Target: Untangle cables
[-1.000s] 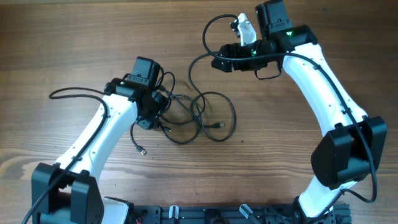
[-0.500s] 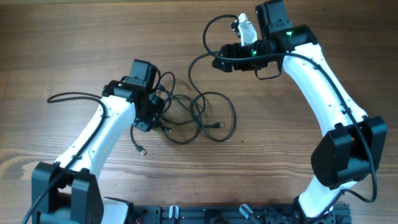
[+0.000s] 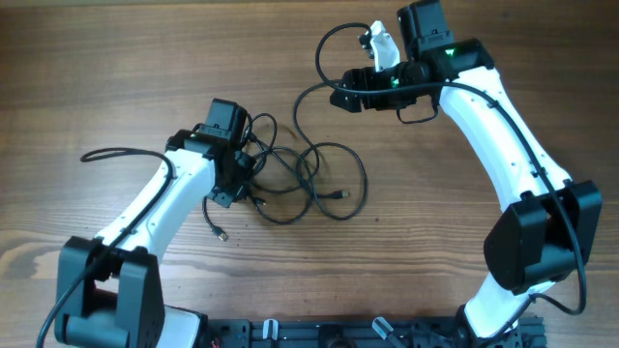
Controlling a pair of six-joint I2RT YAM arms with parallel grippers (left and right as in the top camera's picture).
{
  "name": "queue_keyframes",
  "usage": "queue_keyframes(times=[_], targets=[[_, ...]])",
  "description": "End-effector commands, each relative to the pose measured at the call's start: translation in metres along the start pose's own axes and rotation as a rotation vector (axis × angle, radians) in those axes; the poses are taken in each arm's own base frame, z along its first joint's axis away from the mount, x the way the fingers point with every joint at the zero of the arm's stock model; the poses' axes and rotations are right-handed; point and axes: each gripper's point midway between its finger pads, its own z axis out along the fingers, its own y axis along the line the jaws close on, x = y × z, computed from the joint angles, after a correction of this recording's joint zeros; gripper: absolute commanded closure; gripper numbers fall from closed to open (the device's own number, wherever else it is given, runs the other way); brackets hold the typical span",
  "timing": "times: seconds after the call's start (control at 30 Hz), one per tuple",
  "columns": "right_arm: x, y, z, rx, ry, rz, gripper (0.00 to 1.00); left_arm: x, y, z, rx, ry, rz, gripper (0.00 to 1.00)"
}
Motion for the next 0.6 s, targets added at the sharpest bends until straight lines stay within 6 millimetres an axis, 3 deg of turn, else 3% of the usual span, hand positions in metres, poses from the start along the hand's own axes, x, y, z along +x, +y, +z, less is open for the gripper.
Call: queue_keyframes(times=[0.0,0.03,0.17,0.27,0.57], targets=[[-0.009,0.007,-0.013,0.009,-0.038,-0.02,0.21,-0.006,0.006,0.009,-0.034,-0.031,-0.005,0.91],[-0.009,0.007,-0.013,0.009,-0.038,-0.02,0.21,-0.008,0.006,0.009,-0.034,-0.038,-0.005,0.96],[-0.009,0.007,-0.013,0.009,-0.039,-0.021,0.21,-0.013,-0.004,0.008,0.004,-0.065,0.009,0.96],[-0.009,0.007,-0.013,0.009,-0.039,-0.02,0.21,-0.014,-0.02,-0.005,0.062,-0.057,0.027,0.96],[-0.009,0.013,-0.013,-0.025,-0.038,-0.045,0.21,0.009,-0.1,-0.087,0.474,0.148,-0.039,0.96]])
